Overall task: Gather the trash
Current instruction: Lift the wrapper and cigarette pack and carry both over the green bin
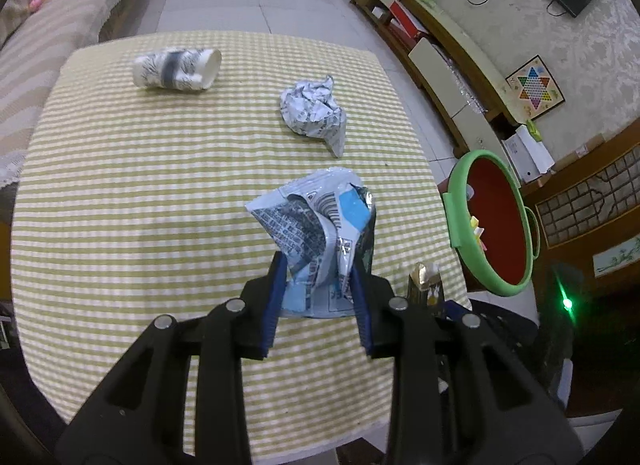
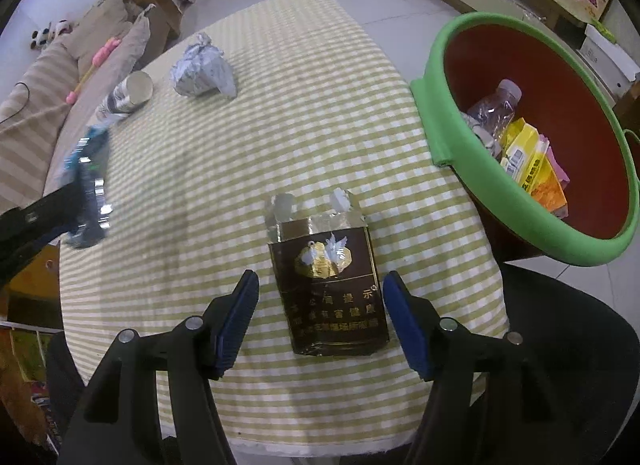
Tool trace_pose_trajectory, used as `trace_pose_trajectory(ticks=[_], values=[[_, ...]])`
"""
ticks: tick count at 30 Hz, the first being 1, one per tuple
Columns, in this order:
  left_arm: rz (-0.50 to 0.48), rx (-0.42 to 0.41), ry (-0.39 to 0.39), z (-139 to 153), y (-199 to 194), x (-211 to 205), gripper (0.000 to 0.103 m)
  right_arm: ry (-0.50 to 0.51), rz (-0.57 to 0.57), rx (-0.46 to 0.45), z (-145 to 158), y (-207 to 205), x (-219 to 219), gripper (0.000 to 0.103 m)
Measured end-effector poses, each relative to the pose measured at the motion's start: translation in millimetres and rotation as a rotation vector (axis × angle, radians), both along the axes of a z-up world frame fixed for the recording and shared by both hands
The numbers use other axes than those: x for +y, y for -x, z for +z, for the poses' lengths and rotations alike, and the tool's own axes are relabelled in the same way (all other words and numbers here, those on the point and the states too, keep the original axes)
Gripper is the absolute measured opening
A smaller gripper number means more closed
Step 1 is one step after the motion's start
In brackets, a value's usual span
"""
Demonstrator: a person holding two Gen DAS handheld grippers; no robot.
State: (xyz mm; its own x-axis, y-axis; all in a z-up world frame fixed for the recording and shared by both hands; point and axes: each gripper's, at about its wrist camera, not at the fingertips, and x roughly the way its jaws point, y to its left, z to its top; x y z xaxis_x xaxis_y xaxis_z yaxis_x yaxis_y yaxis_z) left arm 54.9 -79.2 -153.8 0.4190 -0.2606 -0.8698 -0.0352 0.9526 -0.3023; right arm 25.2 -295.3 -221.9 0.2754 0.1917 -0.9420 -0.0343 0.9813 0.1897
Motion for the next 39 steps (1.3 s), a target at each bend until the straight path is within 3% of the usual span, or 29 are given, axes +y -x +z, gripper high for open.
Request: trace_pose_trajectory(ticks=[10, 11, 13, 18, 29, 39], values=[[-0.007, -0.055, -0.009, 18, 5, 0, 0.030, 0.031, 0.041, 0.010, -1, 6, 7, 0.066], [-0.008, -0.058, -0.011, 18, 6, 2, 0.031, 0.039, 0.044, 0.011, -2, 6, 8, 0.063], [-0.007, -0.062, -0.015, 20, 7, 2, 0.031, 0.032, 0.048, 0.028, -4, 5, 10, 0.048], [0.006, -0.069, -0.014, 23, 12, 7, 0.031, -0.008, 0.021, 0.016, 2, 6, 6, 0.047], [0.014, -0.152, -0.022, 55, 22, 7, 0.030, -0.082, -0.011, -0.153, 75, 11, -2, 0.047], [-0.016, -0.210, -0.034, 80, 24, -5, 0.031, -0.118, -0.025, -0.269, 118, 11, -9, 0.047]])
